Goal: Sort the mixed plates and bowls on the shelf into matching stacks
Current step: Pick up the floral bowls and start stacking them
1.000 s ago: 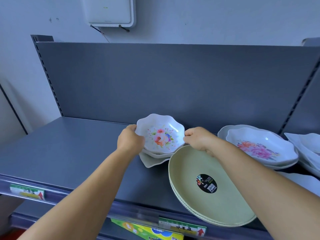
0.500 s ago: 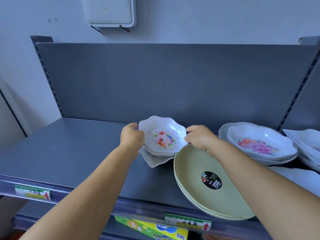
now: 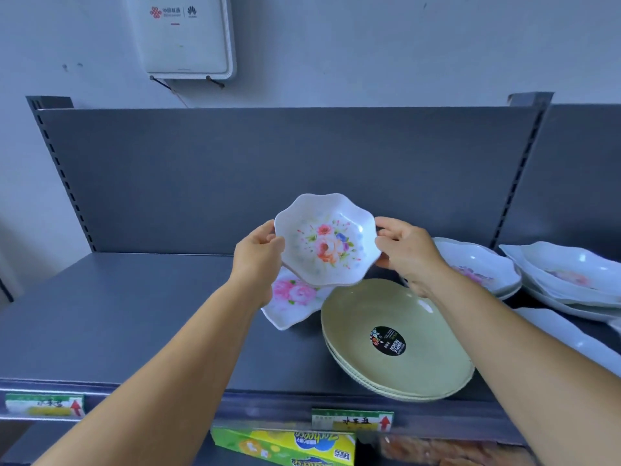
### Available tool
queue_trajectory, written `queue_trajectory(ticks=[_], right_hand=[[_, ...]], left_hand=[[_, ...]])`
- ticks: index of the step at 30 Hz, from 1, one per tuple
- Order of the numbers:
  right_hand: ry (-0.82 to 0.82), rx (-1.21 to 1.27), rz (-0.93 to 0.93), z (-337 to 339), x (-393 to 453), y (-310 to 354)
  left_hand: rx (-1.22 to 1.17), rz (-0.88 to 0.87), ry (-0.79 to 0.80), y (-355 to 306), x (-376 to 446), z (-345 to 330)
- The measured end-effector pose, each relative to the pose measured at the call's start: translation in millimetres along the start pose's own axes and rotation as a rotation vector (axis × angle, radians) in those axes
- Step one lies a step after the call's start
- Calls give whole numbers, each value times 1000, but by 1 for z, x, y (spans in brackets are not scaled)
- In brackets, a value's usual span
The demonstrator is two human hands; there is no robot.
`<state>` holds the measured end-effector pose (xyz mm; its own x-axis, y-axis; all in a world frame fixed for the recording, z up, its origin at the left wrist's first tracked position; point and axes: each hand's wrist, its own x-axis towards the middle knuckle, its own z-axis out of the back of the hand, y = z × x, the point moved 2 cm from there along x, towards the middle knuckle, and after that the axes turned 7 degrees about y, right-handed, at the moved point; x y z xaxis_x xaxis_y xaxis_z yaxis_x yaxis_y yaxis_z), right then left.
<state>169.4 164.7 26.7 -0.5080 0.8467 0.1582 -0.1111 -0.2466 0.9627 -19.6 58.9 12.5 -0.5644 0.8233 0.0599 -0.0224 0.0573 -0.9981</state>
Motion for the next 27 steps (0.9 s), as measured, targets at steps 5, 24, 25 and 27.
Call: queue_trajectory(ticks=[5, 24, 25, 27], right_hand=[[-139, -115, -69, 58, -25, 9], [-81, -421, -261, 197, -18, -40], [-64, -428, -244, 199, -16, -42], [-36, -450, -227, 203, -12, -47]], left_hand=[[83, -48, 145, -13, -13, -49], [1601, -66, 394, -14, 5, -219], [1653, -32, 390, -15, 4, -222], [1750, -19, 403, -10, 7, -226]])
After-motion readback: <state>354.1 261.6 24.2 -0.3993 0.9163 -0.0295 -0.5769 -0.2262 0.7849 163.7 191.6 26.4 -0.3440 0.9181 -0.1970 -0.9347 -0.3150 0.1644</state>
